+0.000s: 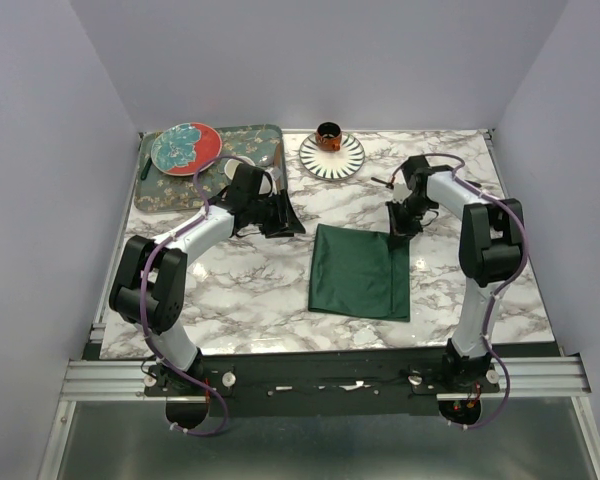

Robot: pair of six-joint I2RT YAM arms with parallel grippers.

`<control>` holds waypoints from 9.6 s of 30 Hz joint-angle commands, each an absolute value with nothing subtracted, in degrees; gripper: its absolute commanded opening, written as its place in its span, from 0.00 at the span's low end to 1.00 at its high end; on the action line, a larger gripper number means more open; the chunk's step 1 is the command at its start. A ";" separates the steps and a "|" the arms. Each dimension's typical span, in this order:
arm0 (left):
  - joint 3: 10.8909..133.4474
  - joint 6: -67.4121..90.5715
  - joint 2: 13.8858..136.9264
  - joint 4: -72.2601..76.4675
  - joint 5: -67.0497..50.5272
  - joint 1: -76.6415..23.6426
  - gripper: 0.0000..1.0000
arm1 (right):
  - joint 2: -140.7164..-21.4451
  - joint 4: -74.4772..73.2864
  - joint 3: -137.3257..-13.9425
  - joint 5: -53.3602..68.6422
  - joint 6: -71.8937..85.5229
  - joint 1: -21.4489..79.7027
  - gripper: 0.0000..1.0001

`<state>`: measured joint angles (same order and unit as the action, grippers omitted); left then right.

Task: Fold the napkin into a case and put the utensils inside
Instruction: Fold the rectangle-folded napkin at the center of the board, then smooth out the square-folded napkin at the center of the board.

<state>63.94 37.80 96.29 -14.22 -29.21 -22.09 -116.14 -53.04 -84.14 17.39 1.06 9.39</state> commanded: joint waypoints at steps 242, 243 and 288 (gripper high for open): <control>50.01 -43.33 88.68 -16.70 1.41 -72.33 0.52 | -115.49 -56.07 -76.38 33.31 1.23 5.01 0.44; 50.01 -43.42 88.86 -16.70 1.32 -72.42 0.52 | -115.49 -56.07 -76.38 33.22 1.23 5.01 0.44; 50.80 -45.35 93.69 -10.98 7.65 -71.72 0.42 | -117.16 -56.87 -77.34 33.57 0.79 5.01 0.44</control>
